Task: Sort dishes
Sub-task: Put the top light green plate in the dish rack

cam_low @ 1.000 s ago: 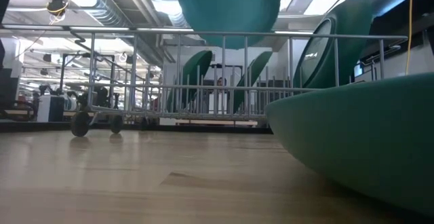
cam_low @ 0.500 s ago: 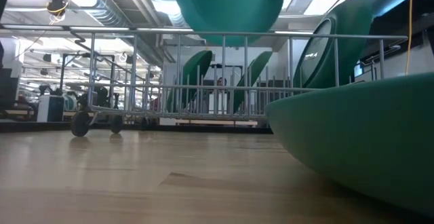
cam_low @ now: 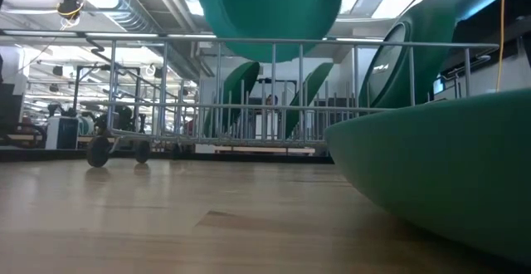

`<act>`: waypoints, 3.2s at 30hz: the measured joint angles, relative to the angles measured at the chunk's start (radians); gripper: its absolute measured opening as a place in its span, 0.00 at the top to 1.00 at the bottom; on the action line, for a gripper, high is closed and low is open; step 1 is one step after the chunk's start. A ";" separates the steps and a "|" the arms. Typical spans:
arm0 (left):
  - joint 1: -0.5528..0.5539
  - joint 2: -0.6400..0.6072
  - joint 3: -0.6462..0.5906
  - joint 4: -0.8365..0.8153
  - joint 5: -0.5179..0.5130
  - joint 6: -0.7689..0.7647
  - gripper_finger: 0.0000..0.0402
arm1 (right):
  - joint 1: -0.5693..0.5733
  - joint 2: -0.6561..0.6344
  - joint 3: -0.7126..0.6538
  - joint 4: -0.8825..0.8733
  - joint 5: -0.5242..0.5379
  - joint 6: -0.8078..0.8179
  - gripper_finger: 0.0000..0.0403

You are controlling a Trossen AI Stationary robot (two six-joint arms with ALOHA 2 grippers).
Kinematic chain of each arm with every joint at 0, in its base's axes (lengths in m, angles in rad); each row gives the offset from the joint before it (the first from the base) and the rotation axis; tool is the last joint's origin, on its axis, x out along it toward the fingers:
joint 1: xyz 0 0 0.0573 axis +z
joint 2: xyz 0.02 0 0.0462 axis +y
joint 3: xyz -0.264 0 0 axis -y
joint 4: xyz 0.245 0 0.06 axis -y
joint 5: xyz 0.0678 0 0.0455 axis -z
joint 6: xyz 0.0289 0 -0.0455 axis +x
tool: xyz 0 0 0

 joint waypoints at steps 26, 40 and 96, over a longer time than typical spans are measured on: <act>0.013 -0.198 -0.386 0.010 0.000 -0.171 1.00 | -0.006 0.096 -0.394 0.637 0.138 0.437 0.86; -0.021 -0.197 -0.387 0.010 0.000 -0.119 1.00 | -0.135 0.112 -0.394 0.699 -0.134 0.421 0.86; -0.033 -0.196 -0.387 0.023 0.000 -0.075 1.00 | -0.116 0.222 -0.394 1.027 0.021 0.426 0.86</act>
